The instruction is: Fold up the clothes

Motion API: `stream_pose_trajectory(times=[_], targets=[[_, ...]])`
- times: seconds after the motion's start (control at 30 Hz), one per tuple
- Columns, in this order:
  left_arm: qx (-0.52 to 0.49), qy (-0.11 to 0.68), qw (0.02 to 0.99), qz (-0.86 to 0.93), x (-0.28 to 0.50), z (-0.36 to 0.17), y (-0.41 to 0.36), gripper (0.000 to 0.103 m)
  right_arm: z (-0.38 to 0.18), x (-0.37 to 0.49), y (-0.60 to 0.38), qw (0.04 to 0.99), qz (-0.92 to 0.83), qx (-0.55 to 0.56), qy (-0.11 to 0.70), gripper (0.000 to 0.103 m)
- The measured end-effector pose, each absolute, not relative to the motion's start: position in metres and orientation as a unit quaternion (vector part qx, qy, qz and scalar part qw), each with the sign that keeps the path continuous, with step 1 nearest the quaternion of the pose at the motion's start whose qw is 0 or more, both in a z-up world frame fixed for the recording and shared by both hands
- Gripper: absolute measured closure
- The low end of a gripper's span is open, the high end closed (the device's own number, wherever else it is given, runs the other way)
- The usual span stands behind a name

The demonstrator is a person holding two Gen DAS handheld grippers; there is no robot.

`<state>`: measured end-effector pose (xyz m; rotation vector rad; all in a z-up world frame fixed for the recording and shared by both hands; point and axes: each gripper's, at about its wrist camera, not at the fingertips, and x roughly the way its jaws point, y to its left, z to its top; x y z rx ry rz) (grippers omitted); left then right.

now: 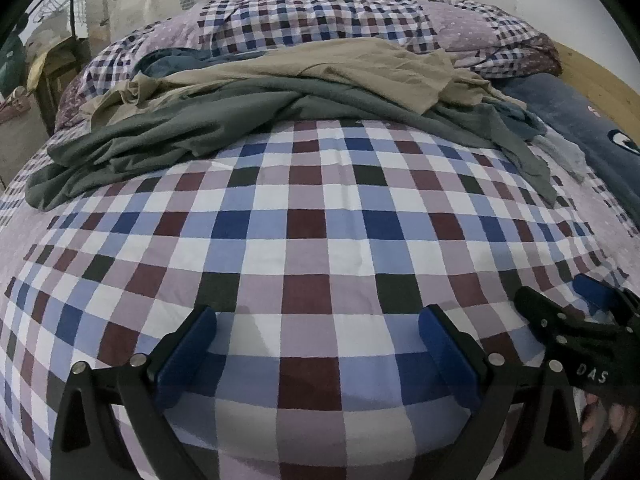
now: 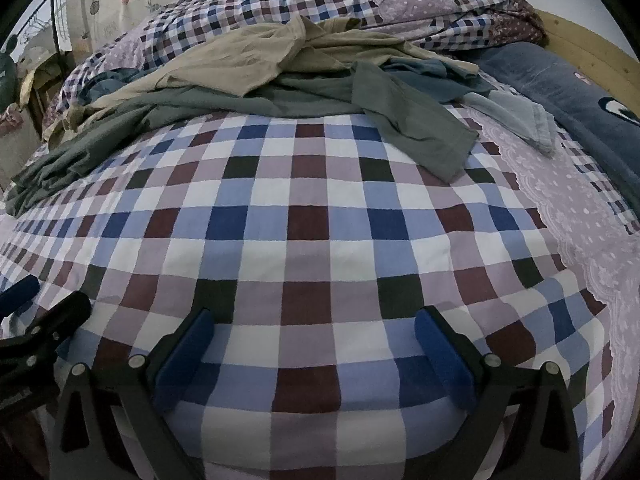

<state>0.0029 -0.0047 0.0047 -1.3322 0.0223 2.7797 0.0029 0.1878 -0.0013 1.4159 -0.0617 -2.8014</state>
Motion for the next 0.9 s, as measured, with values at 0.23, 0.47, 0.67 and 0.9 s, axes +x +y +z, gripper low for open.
stream_pose_trajectory(times=[0.23, 0.47, 0.67, 0.9], targets=[[-0.404, -0.01, 0.036, 0.914, 0.007, 0.025, -0.012, 0.001, 0.01, -0.002, 0.199, 0.059, -0.901, 0.426, -0.059, 0.001], [-0.339, -0.05, 0.052, 0.938, 0.01, 0.066, -0.029, 0.001, 0.045, -0.048, 0.211, 0.111, -0.92, 0.367, -0.077, 0.011], [-0.316, -0.078, 0.064, 0.944, 0.014, 0.085, -0.042, 0.001, 0.073, -0.112, 0.209, 0.137, -0.927, 0.336, -0.092, 0.025], [-0.315, -0.085, 0.068, 0.943, 0.014, 0.087, -0.05, 0.001, 0.072, -0.187, 0.212, 0.117, -0.923, 0.352, -0.106, 0.043]])
